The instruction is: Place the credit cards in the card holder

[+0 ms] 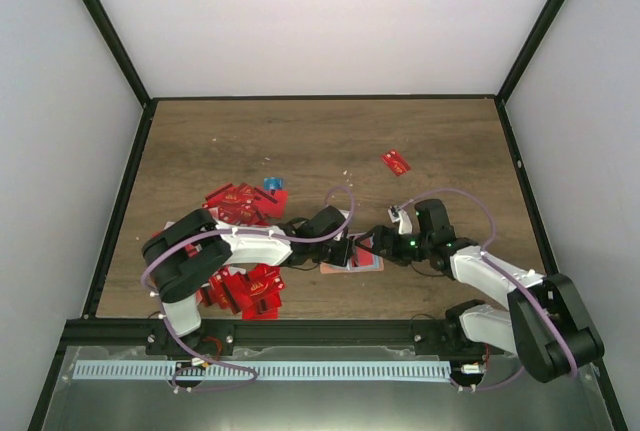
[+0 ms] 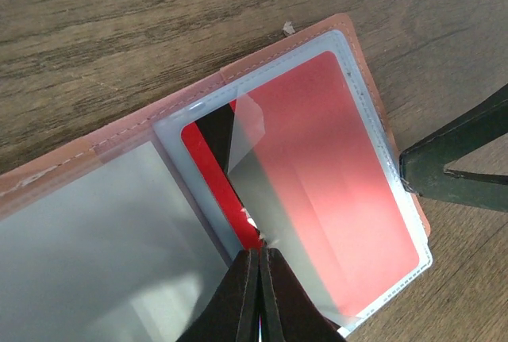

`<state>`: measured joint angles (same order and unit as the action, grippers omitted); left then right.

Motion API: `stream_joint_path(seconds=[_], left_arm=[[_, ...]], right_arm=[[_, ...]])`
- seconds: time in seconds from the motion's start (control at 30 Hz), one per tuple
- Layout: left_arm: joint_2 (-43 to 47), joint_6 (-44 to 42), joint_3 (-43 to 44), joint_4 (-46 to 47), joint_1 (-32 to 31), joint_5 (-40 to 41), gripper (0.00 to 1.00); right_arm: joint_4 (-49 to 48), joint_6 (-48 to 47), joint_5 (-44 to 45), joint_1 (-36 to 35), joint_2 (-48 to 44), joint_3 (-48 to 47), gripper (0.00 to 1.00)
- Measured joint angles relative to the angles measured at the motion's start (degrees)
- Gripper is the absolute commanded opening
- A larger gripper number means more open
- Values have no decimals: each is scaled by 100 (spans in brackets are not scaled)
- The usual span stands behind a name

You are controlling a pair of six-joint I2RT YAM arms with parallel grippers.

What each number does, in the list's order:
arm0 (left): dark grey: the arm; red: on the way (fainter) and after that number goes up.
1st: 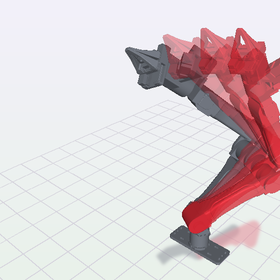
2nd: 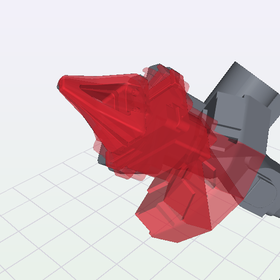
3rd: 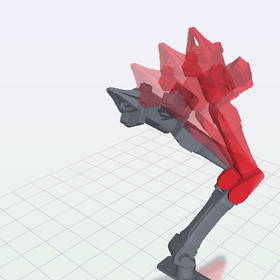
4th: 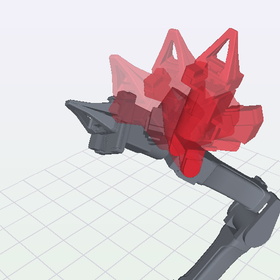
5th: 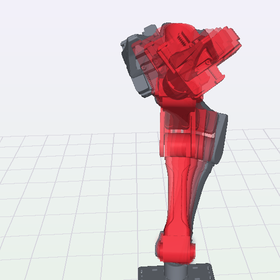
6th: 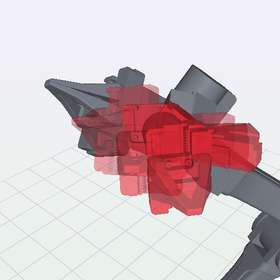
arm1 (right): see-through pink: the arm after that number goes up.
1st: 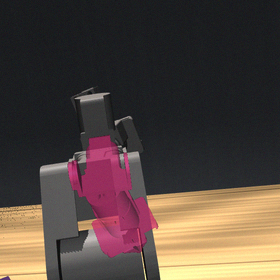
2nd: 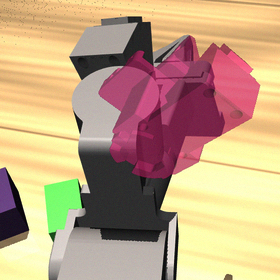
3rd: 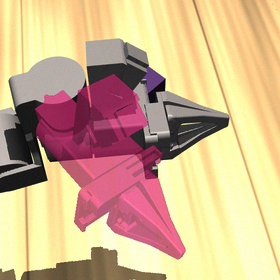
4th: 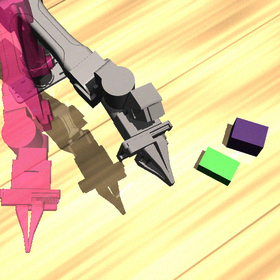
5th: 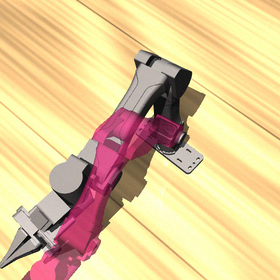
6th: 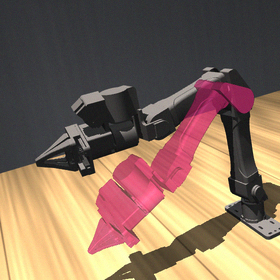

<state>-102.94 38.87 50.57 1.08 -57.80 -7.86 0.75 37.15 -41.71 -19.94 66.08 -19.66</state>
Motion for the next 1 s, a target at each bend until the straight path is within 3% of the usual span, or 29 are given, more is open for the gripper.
stream_joint_path(seconds=[1.0], left_arm=[[-83, 48, 59, 94, -2, 4, 4]], right_arm=[[-256, 114, -313, 0, 103, 76, 94]])
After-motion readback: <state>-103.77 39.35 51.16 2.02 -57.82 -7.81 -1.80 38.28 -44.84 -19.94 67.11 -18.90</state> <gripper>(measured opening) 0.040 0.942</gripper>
